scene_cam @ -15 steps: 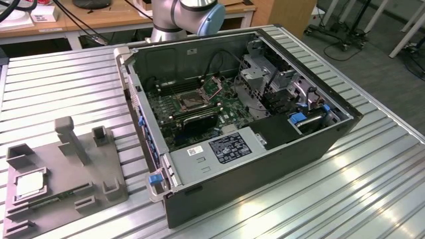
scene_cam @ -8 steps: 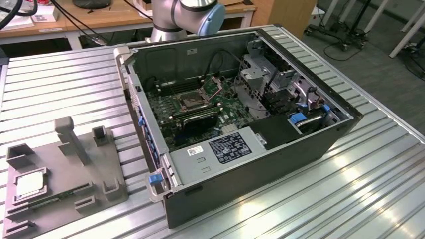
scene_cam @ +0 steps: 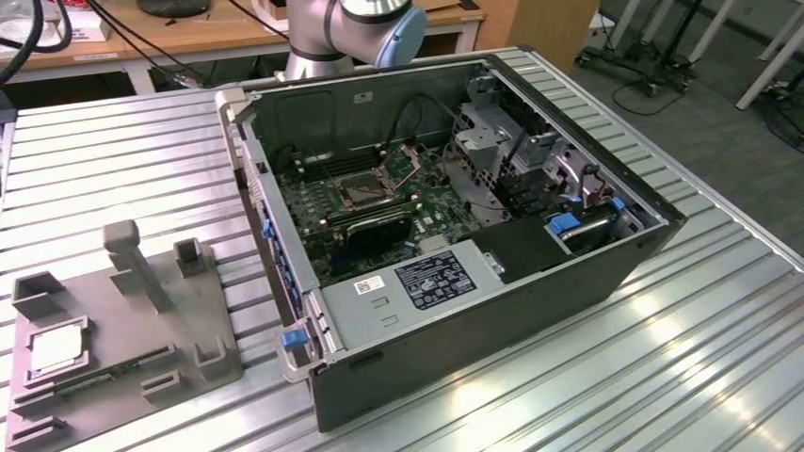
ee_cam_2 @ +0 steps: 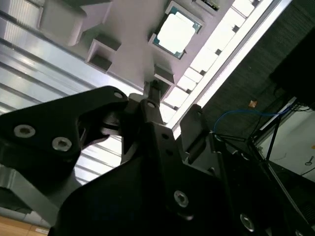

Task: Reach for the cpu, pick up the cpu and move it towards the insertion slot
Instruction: 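Reach for the cpu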

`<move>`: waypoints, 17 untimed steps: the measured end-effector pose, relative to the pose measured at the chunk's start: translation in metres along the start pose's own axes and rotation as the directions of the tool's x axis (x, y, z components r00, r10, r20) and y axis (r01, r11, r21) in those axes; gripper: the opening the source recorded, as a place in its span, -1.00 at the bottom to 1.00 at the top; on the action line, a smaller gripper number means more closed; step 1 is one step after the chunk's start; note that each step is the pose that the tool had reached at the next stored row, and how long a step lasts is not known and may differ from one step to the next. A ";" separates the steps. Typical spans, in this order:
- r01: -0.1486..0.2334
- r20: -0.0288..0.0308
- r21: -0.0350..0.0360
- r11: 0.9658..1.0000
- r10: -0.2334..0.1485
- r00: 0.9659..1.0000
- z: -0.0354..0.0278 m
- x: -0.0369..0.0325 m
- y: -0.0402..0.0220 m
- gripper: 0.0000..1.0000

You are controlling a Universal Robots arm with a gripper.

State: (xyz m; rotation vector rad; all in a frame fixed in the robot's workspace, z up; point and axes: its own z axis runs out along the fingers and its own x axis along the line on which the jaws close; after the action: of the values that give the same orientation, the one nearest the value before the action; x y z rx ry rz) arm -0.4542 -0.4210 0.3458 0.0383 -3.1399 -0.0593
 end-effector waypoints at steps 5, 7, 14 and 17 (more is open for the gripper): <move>0.001 0.000 0.000 1.000 -0.001 1.000 0.0081 0.0008 -0.0023 -0.11; 0.002 0.000 0.000 1.000 -0.002 1.000 0.0119 0.0009 -0.0034 -0.08; 0.002 0.000 0.000 1.000 -0.002 1.000 0.0238 0.0023 -0.0063 0.29; 0.002 0.000 0.000 1.000 -0.002 1.000 0.0291 0.0026 -0.0080 0.42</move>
State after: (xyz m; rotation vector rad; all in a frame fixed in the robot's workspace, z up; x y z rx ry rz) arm -0.4567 -0.4279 0.3165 0.0416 -3.1399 -0.0592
